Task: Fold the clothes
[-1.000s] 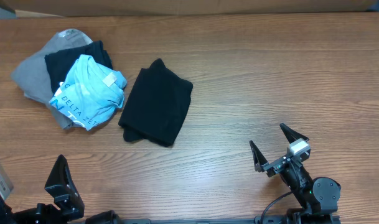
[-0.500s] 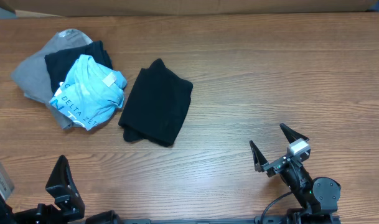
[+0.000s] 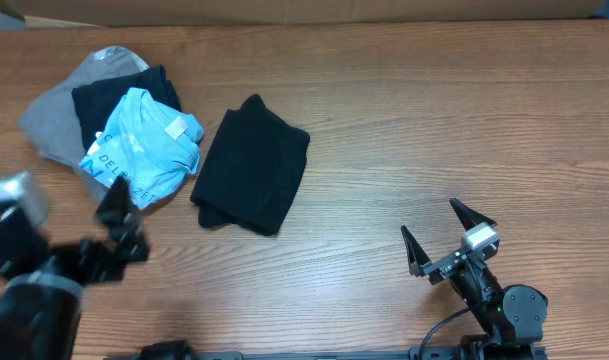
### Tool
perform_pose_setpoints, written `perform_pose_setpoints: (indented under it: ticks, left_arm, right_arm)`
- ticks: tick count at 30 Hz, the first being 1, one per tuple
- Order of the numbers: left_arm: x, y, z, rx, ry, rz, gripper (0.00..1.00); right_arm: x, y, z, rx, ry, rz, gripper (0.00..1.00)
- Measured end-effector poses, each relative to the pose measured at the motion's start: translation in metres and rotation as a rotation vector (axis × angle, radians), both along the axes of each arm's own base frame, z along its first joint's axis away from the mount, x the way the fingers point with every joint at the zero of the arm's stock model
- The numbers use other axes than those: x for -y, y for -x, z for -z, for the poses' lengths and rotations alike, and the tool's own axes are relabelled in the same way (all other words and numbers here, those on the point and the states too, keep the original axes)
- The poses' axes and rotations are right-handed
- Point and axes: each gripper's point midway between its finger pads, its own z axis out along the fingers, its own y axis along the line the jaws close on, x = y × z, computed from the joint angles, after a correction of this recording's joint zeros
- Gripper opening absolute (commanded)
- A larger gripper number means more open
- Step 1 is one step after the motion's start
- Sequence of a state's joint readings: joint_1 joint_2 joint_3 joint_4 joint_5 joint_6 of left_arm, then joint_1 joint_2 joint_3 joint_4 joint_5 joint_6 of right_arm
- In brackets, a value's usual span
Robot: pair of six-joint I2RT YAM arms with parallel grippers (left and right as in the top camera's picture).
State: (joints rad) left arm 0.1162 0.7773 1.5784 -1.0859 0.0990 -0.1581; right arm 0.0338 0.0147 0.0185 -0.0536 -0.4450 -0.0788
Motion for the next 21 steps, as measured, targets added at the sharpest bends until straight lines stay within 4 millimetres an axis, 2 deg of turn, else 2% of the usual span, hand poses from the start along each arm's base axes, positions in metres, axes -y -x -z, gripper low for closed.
perform_pose_setpoints:
  ticks: [2,5,14,18,21]
  left_arm:
    - [0.005,-0.017,0.027,0.016,0.005,0.035,1.00]
    - [0.009,-0.029,0.073,0.028,0.014,0.061,1.00]
    - [0.013,-0.036,0.204,0.104,0.015,0.089,1.00]
    - [0.016,-0.035,0.245,0.126,0.015,0.106,1.00]
    - [0.017,-0.036,0.265,0.139,0.016,0.116,1.00]
  right_arm:
    - [0.000,0.000,0.000,0.000,0.000,0.000,1.00]
    - [0.000,0.000,0.000,0.000,0.000,0.000,1.00]
    - [0.000,0.000,0.000,0.000,0.000,0.000,1.00]
    - [0.000,0.000,0.000,0.001,0.000,0.000,1.00]
    - [0.000,0.000,0.000,0.000,0.000,0.000,1.00]
